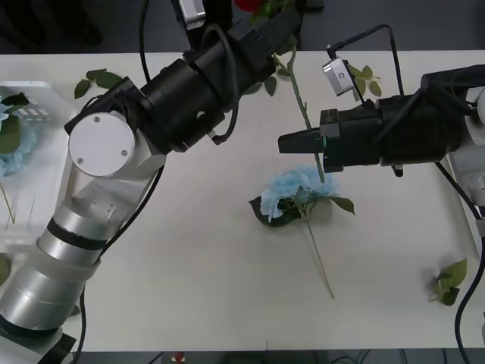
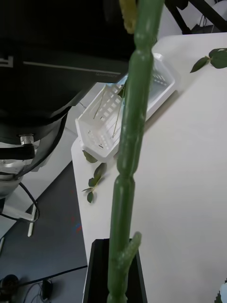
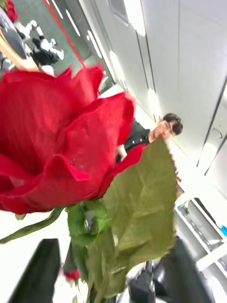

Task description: Place the red flowers into the right box and the blue flowers into the left box. If a person shows an open palm, hand one flower to the person first, then continue sorting.

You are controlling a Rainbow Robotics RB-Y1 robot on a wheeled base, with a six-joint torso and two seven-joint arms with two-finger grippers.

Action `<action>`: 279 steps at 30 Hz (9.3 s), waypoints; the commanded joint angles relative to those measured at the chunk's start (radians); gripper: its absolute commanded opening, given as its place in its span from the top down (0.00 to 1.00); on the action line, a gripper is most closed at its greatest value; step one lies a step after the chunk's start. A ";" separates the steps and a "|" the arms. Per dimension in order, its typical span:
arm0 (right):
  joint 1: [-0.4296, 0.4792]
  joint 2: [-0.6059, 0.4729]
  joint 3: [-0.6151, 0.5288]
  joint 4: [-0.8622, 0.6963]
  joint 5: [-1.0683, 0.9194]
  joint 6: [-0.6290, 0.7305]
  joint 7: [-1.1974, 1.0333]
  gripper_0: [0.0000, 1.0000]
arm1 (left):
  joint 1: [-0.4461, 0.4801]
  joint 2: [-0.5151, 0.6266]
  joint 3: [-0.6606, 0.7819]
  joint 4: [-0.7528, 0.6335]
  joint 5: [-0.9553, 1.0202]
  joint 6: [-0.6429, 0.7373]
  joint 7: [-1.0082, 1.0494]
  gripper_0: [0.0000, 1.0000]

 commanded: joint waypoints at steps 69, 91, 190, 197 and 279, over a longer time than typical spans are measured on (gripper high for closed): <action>0.285 -0.510 -0.360 0.457 0.690 -0.141 -0.164 0.01 | 0.122 0.306 0.583 -0.089 -0.035 0.940 -0.080 0.00; 0.294 -0.275 -0.274 -0.224 0.584 0.190 -0.273 0.00 | 0.128 0.298 0.583 -0.091 -0.016 0.938 -0.084 0.00; 0.308 -0.018 0.126 -0.486 0.932 -0.314 -0.278 1.00 | 0.154 0.280 0.581 -0.091 0.010 0.938 -0.086 0.00; 0.252 -0.014 0.097 -0.476 0.905 -0.524 -0.150 1.00 | 0.155 0.280 0.583 -0.091 0.010 0.938 -0.087 0.00; 0.225 -0.070 -0.096 -0.480 0.596 -0.618 0.118 0.00 | 0.160 0.280 0.583 -0.091 0.013 0.949 -0.098 0.00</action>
